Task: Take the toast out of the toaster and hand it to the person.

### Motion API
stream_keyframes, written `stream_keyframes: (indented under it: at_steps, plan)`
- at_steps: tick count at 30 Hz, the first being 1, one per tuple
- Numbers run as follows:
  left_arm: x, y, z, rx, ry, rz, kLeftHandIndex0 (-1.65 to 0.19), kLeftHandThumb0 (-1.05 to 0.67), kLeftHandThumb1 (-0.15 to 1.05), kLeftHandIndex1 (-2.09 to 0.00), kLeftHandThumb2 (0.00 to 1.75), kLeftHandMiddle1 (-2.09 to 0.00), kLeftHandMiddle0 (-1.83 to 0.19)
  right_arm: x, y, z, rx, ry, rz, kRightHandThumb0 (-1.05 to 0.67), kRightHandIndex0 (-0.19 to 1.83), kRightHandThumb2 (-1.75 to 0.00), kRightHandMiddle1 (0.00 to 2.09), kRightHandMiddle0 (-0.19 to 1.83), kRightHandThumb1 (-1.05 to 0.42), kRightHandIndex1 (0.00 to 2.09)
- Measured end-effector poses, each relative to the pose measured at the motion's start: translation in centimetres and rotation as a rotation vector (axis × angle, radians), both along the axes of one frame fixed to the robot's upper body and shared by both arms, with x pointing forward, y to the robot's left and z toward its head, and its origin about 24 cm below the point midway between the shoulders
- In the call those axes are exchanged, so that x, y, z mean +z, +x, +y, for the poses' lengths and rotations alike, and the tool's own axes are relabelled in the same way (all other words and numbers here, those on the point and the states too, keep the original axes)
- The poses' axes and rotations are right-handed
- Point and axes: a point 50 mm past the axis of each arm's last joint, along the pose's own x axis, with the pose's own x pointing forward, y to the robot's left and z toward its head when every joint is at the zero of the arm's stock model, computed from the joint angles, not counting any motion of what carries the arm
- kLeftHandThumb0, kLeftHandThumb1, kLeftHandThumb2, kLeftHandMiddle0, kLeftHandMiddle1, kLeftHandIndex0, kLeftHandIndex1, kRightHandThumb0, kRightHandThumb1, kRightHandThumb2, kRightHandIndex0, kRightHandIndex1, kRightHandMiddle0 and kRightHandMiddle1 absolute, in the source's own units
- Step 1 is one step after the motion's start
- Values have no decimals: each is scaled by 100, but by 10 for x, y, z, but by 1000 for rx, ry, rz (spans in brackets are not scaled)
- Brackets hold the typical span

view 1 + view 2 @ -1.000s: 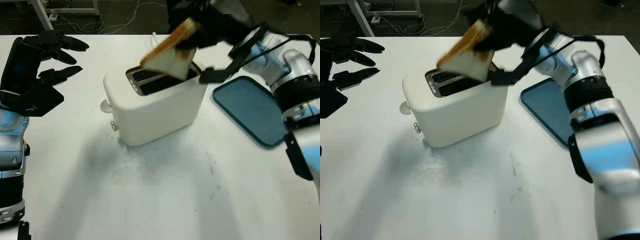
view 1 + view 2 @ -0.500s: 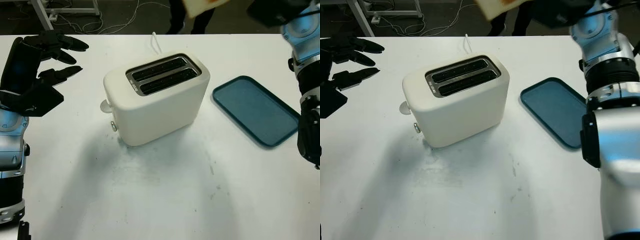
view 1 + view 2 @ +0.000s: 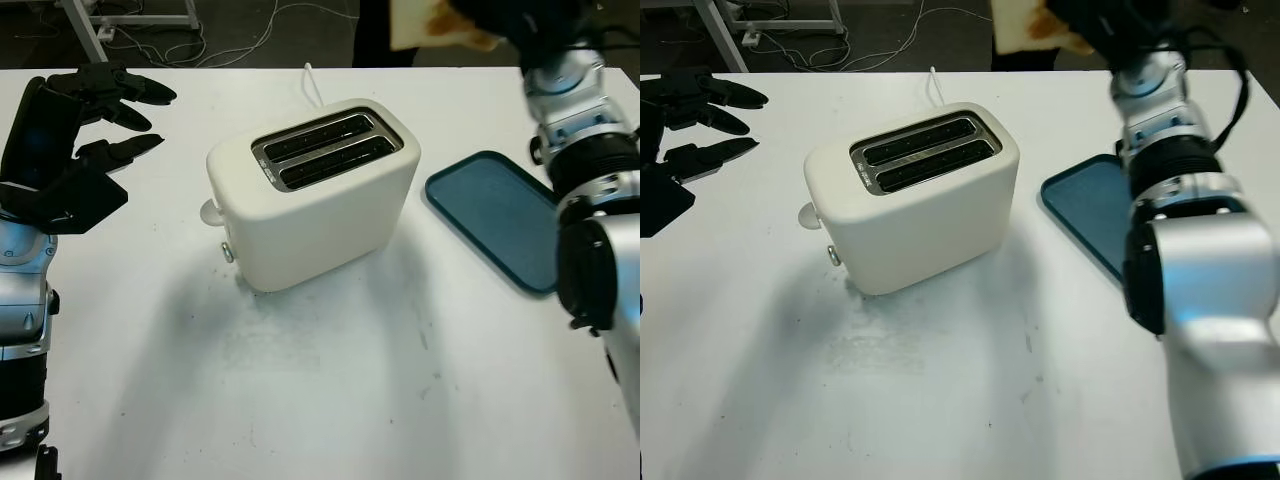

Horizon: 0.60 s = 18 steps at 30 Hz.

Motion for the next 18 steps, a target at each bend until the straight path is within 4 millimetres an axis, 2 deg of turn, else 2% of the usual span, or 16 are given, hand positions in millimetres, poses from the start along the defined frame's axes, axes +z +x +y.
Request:
stream_keyframes:
  at_steps: [1,2,3,4,6,7,8,9,10,11,13,15,18]
  plan:
    - [0,0,0,0,0,1,-76,5,82,-53,2,-91,-70,-6,1,0,-10,15,29,-24,51,-20,115,61,-92,164]
    - [-1,0,0,1,0,2,-76,5,82,-53,2,-91,-70,-11,1,-1,-18,50,51,-22,44,-19,95,64,-92,153]
    - [-1,0,0,1,0,3,-75,6,82,-52,2,-91,-69,-16,1,-1,-23,104,66,-26,41,-20,73,45,-92,155]
    - [-1,0,0,1,-1,4,-75,6,82,-52,2,-91,-69,-20,1,-1,-31,163,80,-29,40,-20,62,37,-92,156]
    - [-1,0,0,3,-3,7,-76,5,82,-52,2,-91,-69,-27,1,-1,-45,246,106,-24,45,-21,34,48,-92,167]
    - [-1,-1,0,5,-2,7,-76,5,82,-52,2,-91,-69,-30,1,0,-47,262,116,-20,57,-20,66,51,-92,171]
    - [-1,-1,0,4,-1,6,-76,5,82,-52,2,-90,-69,-33,1,1,-47,275,125,-17,64,-20,111,45,-92,173]
    - [-1,-1,0,4,0,6,-76,6,82,-52,2,-90,-69,-36,1,1,-47,297,135,-15,61,-19,121,28,-92,174]
    - [-1,-1,-1,3,0,6,-76,7,83,-52,2,-90,-69,-39,1,2,-49,319,146,-13,54,-16,87,33,-92,174]
    - [-1,-1,-1,3,0,5,-76,7,83,-52,2,-90,-69,-42,1,2,-54,334,159,-14,52,-15,63,44,-92,174]
    - [-1,-2,-1,6,-2,8,-76,5,83,-51,2,-90,-69,-45,1,2,-64,337,172,-19,57,-14,48,75,-92,174]
    - [-1,-1,0,9,-3,12,-76,6,83,-51,2,-90,-69,-48,1,2,-66,336,176,-22,62,-15,34,85,-92,175]
    - [-1,-1,0,9,-4,13,-76,7,83,-51,2,-90,-69,-50,0,1,-67,344,182,-20,70,-17,29,92,-92,175]
